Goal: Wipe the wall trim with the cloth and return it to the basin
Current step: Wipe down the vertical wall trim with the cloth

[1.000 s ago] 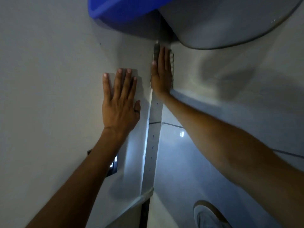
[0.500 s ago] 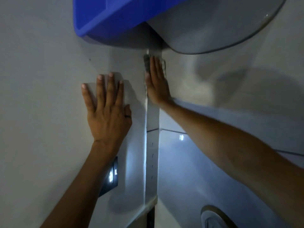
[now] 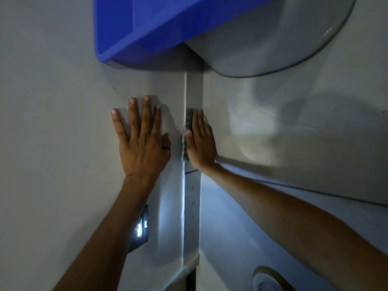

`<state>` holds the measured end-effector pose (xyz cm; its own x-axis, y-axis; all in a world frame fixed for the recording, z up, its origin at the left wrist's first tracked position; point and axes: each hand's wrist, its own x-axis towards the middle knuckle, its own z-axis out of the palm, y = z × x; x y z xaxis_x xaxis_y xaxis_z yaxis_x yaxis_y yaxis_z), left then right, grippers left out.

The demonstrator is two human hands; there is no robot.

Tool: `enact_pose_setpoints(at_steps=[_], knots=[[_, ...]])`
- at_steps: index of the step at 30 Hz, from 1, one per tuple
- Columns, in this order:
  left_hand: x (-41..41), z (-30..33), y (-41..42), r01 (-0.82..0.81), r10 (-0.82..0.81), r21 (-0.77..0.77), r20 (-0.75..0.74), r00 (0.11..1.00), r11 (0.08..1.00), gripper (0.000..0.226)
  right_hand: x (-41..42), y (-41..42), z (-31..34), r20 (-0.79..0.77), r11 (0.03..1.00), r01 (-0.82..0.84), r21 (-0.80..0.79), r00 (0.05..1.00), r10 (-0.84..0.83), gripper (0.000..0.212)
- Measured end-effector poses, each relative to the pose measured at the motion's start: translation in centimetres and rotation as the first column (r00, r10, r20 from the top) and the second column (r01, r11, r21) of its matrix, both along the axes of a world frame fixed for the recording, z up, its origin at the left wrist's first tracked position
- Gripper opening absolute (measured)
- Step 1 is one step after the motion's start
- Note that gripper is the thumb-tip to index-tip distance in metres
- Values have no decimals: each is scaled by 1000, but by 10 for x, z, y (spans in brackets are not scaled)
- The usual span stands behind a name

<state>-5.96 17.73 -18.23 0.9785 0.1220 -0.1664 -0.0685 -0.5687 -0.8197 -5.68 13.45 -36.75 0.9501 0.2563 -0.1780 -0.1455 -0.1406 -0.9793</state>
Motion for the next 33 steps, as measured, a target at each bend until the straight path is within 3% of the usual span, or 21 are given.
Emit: enact_pose_setpoints(at_steps=[4, 7, 10, 15, 20, 24, 33], knots=[[-3, -2, 3, 25, -24, -22, 29, 999, 999, 79, 83, 11, 9, -9, 995, 85, 53, 996, -84, 63], [-11, -3, 5, 23, -23, -25, 19, 1000, 999, 79, 94, 17, 14, -45, 986, 117, 114, 993, -113, 62], [-25, -2, 4, 14, -15, -44, -13, 1000, 999, 80, 28, 16, 12, -4, 986, 116, 123, 993, -116, 64], [-44, 14, 7, 25, -27, -26, -64, 998, 999, 77, -129, 8, 27, -94, 993, 20, 116, 996, -9, 70], [-34, 32, 17, 103, -93, 58, -152, 984, 993, 74, -27, 16, 0, 59, 996, 51, 73, 997, -55, 68], [-30, 37, 11, 89, -83, 51, -116, 990, 995, 71, 48, 25, 3, 76, 985, 150, 79, 985, -156, 61], [-99, 58, 1, -20, 20, 3, 12, 1000, 1000, 71, 6, 19, 8, 42, 988, 139, 68, 989, -142, 61]])
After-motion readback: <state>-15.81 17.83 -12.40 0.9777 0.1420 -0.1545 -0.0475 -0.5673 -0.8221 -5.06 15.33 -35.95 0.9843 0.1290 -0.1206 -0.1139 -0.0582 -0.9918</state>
